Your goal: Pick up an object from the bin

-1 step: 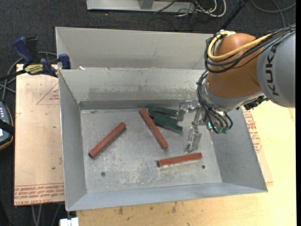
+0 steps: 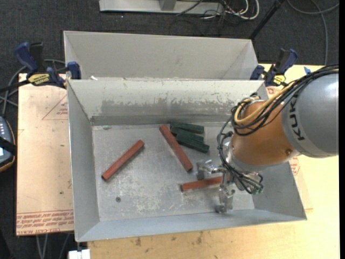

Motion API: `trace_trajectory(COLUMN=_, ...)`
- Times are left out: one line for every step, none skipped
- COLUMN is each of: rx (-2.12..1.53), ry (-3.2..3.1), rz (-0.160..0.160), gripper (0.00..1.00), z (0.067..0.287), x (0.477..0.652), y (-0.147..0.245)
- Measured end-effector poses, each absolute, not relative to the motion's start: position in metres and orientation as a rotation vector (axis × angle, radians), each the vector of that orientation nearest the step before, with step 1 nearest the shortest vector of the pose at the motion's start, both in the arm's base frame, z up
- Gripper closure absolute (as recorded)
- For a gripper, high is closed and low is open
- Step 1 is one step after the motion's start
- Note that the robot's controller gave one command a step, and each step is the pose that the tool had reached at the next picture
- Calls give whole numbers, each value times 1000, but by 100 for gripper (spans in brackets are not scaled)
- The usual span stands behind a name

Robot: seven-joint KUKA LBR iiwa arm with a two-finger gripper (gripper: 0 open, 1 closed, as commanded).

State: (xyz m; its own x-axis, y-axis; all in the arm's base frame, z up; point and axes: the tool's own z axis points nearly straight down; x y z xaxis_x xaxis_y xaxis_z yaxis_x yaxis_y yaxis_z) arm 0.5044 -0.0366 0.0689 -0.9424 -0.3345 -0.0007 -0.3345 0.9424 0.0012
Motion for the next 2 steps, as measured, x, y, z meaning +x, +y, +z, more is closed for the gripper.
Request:
trace_trajectory(rx=-534, ry=3095, rz=2, gripper=100, z=71, x=505, y=-36)
trace_trajectory(rx=-794, ry=3028, rz=-6, gripper=100, z=228, x=514, y=-57)
